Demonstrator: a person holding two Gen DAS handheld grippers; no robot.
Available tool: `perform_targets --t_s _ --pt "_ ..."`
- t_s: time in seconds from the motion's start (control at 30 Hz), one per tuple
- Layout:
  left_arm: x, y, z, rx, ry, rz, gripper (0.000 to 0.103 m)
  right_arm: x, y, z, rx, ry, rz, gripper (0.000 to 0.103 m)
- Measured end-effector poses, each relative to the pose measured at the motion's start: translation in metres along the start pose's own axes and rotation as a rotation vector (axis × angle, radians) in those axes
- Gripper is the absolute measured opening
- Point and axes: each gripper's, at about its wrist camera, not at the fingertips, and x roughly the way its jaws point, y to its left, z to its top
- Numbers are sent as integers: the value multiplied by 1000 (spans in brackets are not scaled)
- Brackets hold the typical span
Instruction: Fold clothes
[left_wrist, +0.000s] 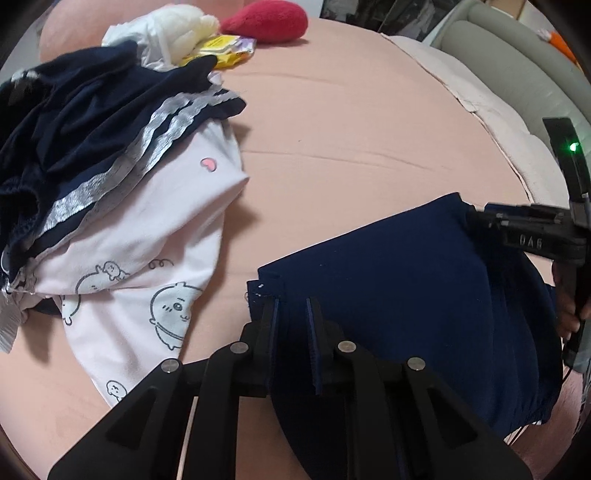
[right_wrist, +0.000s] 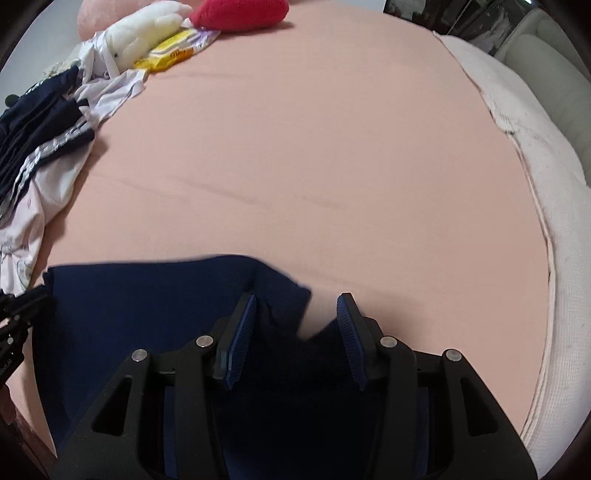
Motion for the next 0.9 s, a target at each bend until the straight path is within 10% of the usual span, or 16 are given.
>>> perform_targets --t_s 0.47,0.8,0.87,0.9 --pt "-6 21 -19 26 33 55 21 -5 -41 -35 94 10 22 41" --pt "0 66 -18 -181 45 -242 33 -16 -57 -14 152 -25 180 55" --pt "6 69 -3 -150 12 -227 25 1 -57 -13 119 52 173 56" --pt "3 69 2 -135 -4 -225 6 5 -57 -13 99 68 156 53"
